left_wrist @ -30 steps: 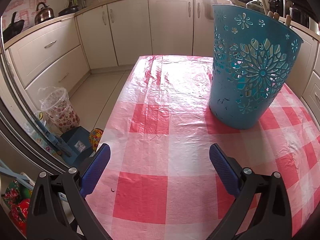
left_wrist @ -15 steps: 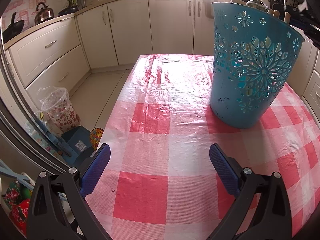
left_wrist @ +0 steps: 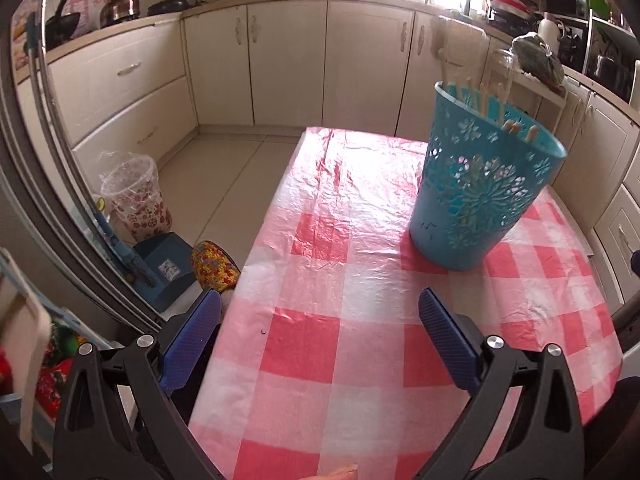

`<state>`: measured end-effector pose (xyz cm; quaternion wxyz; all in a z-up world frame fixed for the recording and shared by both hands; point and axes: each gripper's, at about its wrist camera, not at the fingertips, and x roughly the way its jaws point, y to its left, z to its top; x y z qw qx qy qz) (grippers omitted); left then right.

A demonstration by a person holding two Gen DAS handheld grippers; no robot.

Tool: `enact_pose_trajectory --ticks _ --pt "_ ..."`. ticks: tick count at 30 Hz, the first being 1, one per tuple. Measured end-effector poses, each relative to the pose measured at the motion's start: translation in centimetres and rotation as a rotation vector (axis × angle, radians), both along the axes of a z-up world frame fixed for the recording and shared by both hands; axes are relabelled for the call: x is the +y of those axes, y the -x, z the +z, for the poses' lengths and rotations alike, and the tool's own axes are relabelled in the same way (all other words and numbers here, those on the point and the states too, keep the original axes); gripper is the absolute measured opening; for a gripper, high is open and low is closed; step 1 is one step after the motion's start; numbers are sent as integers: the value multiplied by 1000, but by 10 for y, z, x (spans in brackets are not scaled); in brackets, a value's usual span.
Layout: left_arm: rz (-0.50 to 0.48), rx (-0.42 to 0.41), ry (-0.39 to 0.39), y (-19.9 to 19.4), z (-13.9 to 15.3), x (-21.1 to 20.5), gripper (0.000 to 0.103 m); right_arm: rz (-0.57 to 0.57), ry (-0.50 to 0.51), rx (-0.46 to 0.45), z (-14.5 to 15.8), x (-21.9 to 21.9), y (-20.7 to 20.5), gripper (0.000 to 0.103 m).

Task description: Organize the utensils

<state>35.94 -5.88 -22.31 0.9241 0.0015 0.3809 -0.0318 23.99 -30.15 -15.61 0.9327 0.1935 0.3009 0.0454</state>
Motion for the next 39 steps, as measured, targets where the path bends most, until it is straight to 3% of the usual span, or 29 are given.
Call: enact_pose_trajectory --ticks 4,10,14,17,20,26,30,39 --pt "-8 -77 -67 47 44 -5 95 -9 19 1 19 6 28 82" --pt "-3 -166 -111 111 103 -7 95 2 52 -74 60 17 76 94" --pt "-34 -178 -164 142 128 -14 95 23 55 -100 87 23 103 96" --pt "-99 -186 -139 167 146 -16 95 29 75 -133 104 31 128 96" --pt "-97 -212 -122 196 163 -12 95 39 83 -139 115 37 149 96" --pt "-83 -225 -89 249 180 -4 95 34 51 -136 123 55 199 96" --pt "-53 -250 -62 280 189 7 95 7 8 -207 116 68 245 96" --pt "-44 -292 -73 311 204 13 95 -40 47 -260 124 74 274 96"
